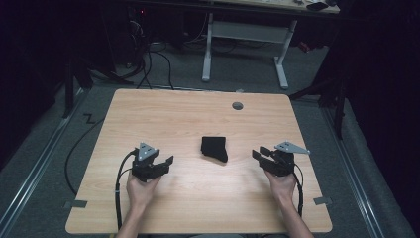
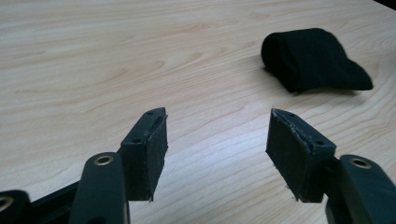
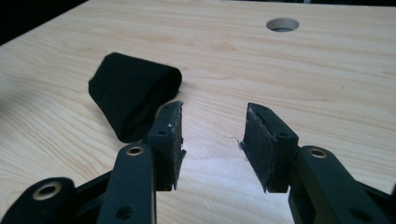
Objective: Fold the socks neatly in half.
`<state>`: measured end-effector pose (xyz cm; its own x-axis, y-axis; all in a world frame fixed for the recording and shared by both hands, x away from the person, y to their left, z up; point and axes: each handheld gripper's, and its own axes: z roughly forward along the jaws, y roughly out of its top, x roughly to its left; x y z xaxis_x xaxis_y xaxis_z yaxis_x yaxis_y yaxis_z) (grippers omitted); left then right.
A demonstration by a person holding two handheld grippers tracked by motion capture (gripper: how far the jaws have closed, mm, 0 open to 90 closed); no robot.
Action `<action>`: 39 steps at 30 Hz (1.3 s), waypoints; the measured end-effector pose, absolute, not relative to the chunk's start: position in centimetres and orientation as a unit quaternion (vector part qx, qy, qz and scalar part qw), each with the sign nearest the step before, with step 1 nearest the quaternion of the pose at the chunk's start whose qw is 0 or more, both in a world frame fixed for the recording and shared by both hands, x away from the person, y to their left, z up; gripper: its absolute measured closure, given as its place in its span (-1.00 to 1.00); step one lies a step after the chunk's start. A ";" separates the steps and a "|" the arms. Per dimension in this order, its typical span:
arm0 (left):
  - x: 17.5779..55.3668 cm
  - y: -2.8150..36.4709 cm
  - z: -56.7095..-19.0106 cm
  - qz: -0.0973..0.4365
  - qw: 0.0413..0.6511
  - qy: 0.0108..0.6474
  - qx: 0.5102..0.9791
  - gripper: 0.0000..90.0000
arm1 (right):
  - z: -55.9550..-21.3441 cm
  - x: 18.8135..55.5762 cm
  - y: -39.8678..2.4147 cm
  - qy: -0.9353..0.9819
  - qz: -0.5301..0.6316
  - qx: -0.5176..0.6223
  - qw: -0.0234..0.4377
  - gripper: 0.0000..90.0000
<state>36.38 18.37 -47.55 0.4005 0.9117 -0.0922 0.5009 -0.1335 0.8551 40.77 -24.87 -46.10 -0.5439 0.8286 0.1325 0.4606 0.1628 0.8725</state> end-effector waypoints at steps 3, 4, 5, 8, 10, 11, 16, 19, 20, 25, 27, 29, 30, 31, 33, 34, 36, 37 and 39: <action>36.5 19.1 -48.4 0.230 0.428 0.507 0.712 -0.14 | -46.7 40.6 -25.7 0.738 0.470 0.446 0.191 0.25; 36.6 19.2 -48.6 0.231 0.423 0.508 0.714 -0.14 | -46.8 40.6 -25.9 0.739 0.466 0.447 0.192 0.24; 36.8 19.3 -48.7 0.231 0.416 0.511 0.716 -0.14 | -47.0 40.5 -26.0 0.739 0.463 0.450 0.193 0.24; 36.9 19.6 -49.2 0.236 0.399 0.522 0.716 -0.15 | -47.3 40.6 -26.3 0.740 0.455 0.454 0.196 0.24; 37.0 20.1 -49.8 0.229 0.396 0.536 0.710 -0.15 | -47.8 40.7 -26.7 0.742 0.444 0.462 0.195 0.23; 37.0 20.3 -50.0 0.232 0.389 0.539 0.710 -0.15 | -47.9 40.7 -26.8 0.741 0.442 0.467 0.193 0.23; 36.9 20.9 -50.3 0.236 0.379 0.552 0.704 -0.15 | -48.2 40.6 -27.3 0.742 0.430 0.476 0.196 0.22; 37.2 21.2 -50.3 0.244 0.368 0.552 0.707 -0.15 | -48.7 41.2 -27.8 0.745 0.404 0.490 0.203 0.21; 37.2 21.2 -50.3 0.244 0.368 0.552 0.707 -0.15 | -48.7 41.2 -27.8 0.745 0.404 0.490 0.203 0.21; 37.5 21.5 -50.7 0.244 0.363 0.556 0.707 -0.15 | -49.1 41.6 -28.4 0.741 0.391 0.503 0.212 0.18; 37.6 21.4 -50.8 0.244 0.363 0.555 0.708 -0.15 | -49.2 41.5 -28.3 0.742 0.386 0.504 0.215 0.17; 37.8 21.1 -50.9 0.249 0.356 0.550 0.713 -0.14 | -49.7 41.7 -28.5 0.740 0.377 0.512 0.217 0.12; 37.8 21.1 -50.9 0.249 0.356 0.550 0.713 -0.14 | -49.7 41.7 -28.5 0.740 0.377 0.512 0.217 0.12; 37.9 20.9 -50.8 0.250 0.353 0.547 0.716 -0.14 | -50.0 41.8 -28.6 0.741 0.368 0.518 0.217 0.08; 37.9 20.8 -50.8 0.251 0.350 0.546 0.719 -0.14 | -50.1 41.7 -28.8 0.738 0.365 0.521 0.224 0.07; 37.9 20.7 -50.9 0.252 0.349 0.545 0.720 -0.14 | -50.1 41.7 -28.8 0.738 0.365 0.521 0.224 0.07; 38.0 20.7 -50.9 0.256 0.341 0.547 0.720 -0.14 | -50.4 41.7 -29.0 0.740 0.353 0.523 0.233 0.04; 38.0 20.7 -50.9 0.256 0.342 0.550 0.718 -0.14 | -50.6 41.7 -29.1 0.739 0.352 0.526 0.229 0.03; 38.0 20.7 -50.9 0.256 0.342 0.550 0.718 -0.14 | -50.8 41.6 -29.3 0.737 0.351 0.528 0.235 0.01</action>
